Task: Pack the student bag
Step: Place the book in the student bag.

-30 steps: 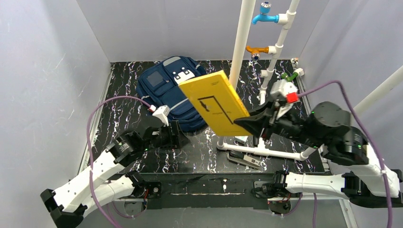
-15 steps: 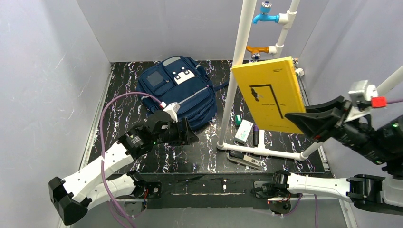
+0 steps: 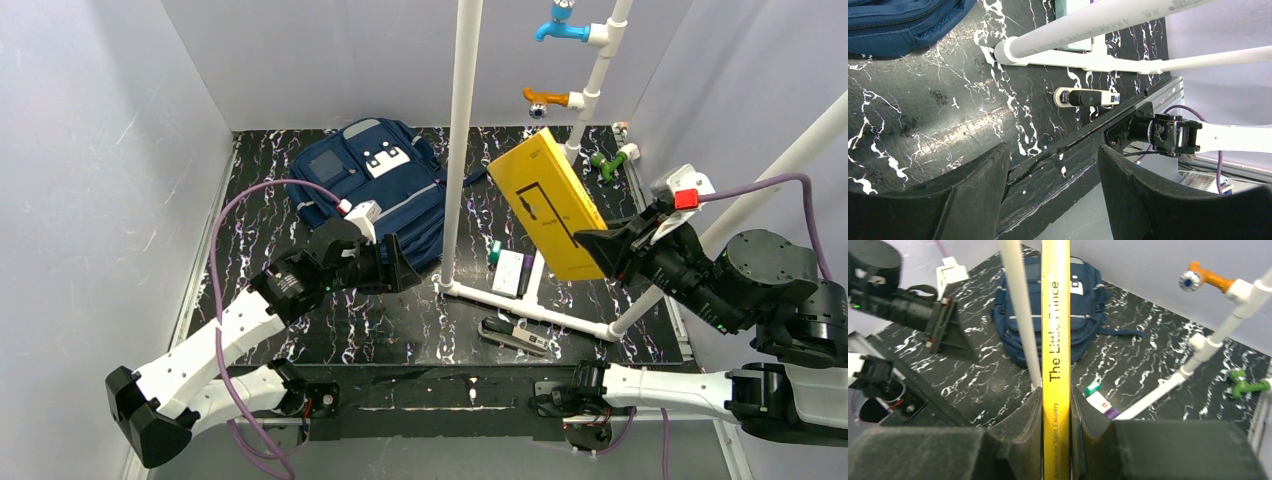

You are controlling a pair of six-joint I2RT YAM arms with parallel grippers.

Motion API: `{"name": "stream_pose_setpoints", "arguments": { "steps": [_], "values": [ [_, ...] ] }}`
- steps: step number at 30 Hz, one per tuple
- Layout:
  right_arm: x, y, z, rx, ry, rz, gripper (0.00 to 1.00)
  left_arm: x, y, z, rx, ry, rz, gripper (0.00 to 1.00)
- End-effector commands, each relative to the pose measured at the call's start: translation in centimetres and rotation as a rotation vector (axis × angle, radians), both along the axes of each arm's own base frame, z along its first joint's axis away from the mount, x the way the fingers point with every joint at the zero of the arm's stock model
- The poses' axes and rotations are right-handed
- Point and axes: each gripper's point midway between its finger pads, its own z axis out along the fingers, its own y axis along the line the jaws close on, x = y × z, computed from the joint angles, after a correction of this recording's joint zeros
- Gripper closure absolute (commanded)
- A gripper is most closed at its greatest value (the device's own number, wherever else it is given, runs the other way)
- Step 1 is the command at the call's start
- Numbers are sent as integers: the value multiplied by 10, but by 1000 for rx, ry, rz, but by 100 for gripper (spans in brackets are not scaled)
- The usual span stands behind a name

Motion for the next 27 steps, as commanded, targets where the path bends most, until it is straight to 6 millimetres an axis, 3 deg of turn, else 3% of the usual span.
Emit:
{"name": "stream_pose_setpoints", "arguments": {
  "steps": [1,6,9,12,16,18,21,27],
  "values": [
    [-8,2,49,183,-61,59,99,6,2,8,2,-24,-5,36],
    [28,-10,10,72,1,-241,99,16,2,19,15,-54,-5,36],
    [49,-3,-19,-97,8,-403,99,27,10,20,40,-42,15,36],
    [66,15,-33,-218,-30,-498,99,45,21,14,59,0,44,36],
    [89,55,-45,-265,-43,-498,99,73,30,2,135,-4,51,36],
    [121,59,-62,-265,23,-484,99,86,29,-6,167,19,32,36],
    [175,44,-99,-180,180,-442,99,106,20,-15,193,47,-18,38],
    [227,39,-159,16,415,-322,99,137,-15,-52,218,132,-168,41]
  ]
}}
